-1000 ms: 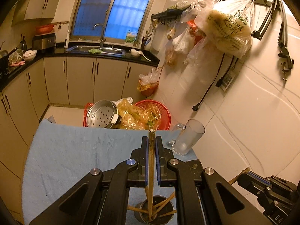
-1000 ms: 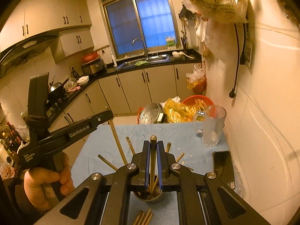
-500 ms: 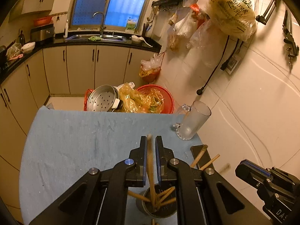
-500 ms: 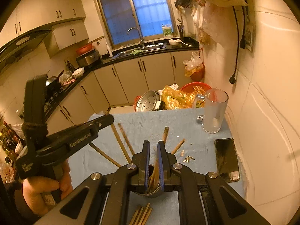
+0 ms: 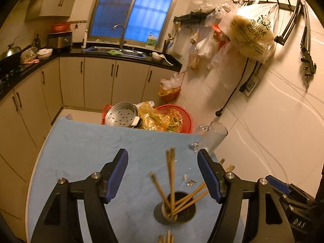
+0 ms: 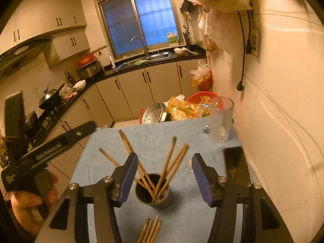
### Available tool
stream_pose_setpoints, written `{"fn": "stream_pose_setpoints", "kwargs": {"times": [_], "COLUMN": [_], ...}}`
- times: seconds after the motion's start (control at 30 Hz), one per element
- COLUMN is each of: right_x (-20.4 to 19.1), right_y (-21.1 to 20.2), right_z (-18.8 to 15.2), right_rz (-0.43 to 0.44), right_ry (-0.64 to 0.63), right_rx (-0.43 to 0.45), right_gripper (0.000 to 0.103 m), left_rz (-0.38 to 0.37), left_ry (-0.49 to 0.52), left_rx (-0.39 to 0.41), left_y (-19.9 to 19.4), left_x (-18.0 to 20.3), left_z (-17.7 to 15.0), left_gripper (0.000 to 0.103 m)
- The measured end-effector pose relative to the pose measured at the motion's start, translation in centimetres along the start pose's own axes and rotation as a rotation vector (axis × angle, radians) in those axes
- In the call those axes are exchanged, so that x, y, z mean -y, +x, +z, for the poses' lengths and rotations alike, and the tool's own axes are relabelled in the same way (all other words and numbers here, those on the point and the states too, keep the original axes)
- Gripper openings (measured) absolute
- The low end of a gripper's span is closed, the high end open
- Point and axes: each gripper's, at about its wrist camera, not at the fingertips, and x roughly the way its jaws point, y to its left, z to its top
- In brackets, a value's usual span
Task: Organize utensils
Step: 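Lower both chopsticks into the black cup and open both tools, then withdraw both open tools from the cup back to the remaining chopsticks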
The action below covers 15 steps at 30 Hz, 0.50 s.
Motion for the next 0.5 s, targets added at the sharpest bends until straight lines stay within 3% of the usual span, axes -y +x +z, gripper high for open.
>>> {"fn": "stream_pose_setpoints", "kwargs": {"times": [0.27, 0.37, 0.5], "right_x": [1.5, 1.9, 2.0], "right_y": [-0.5, -0.2, 0.2], "right_z": [-4.1, -6.0, -7.8], "right_rz": [-0.016, -0.017, -0.012], "right_ry": [0.052, 0.082, 0.097], "right_rx": [-0.076, -0.115, -0.149], "right_gripper": [0.061, 0.061, 0.061], "left_rz": [0.057, 0.086, 0.066], "left_ry": [0.000, 0.014, 0.038], "left_rx": [-0.085, -0.143, -0.253], "left_y": [-1.6, -1.1, 0.4], "left_x": [-2.3, -2.9, -2.9], "left_z": [-5.1, -7.4, -10.6], "left_gripper": [0.073, 0.073, 0.073]}}
